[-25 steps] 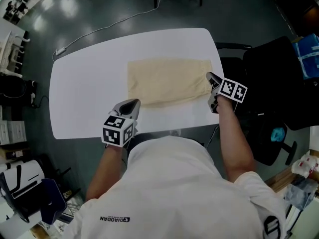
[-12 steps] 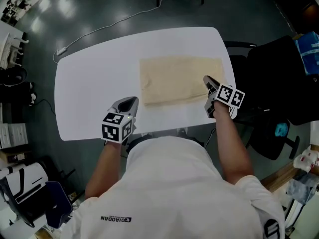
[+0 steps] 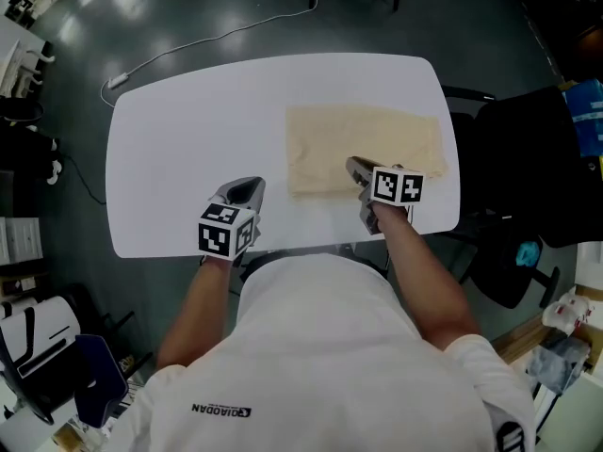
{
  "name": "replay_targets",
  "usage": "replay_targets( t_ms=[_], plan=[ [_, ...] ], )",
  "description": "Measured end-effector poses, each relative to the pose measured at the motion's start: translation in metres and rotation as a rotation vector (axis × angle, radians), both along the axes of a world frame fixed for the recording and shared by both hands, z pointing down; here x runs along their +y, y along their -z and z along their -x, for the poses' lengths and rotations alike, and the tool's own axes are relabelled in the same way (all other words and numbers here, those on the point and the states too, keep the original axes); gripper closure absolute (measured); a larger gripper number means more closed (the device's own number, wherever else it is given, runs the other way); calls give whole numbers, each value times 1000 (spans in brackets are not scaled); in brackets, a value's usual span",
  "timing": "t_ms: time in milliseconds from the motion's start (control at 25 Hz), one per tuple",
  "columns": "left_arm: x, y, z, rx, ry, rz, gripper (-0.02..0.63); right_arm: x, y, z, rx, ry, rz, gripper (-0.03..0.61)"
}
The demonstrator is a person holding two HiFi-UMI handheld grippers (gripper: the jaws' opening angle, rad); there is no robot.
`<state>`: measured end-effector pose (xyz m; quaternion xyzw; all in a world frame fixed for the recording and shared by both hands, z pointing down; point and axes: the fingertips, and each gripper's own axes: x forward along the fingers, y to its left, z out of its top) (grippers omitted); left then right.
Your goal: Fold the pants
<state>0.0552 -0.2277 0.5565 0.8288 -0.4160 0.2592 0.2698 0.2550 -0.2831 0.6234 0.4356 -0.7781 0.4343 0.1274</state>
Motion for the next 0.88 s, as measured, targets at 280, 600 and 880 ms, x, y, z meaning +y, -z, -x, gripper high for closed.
replay_targets(
  t_ms=[280, 600, 880],
  plan=[
    [-6, -8, 35, 14, 51, 1, 586, -9, -18, 86, 114, 184, 20, 507],
    [8, -22, 83, 2, 101, 35, 586, -33, -55, 145, 271, 271, 54, 425],
    [17, -28, 108, 25, 138, 57, 586, -42, -89, 166, 399, 297, 116, 396]
  ],
)
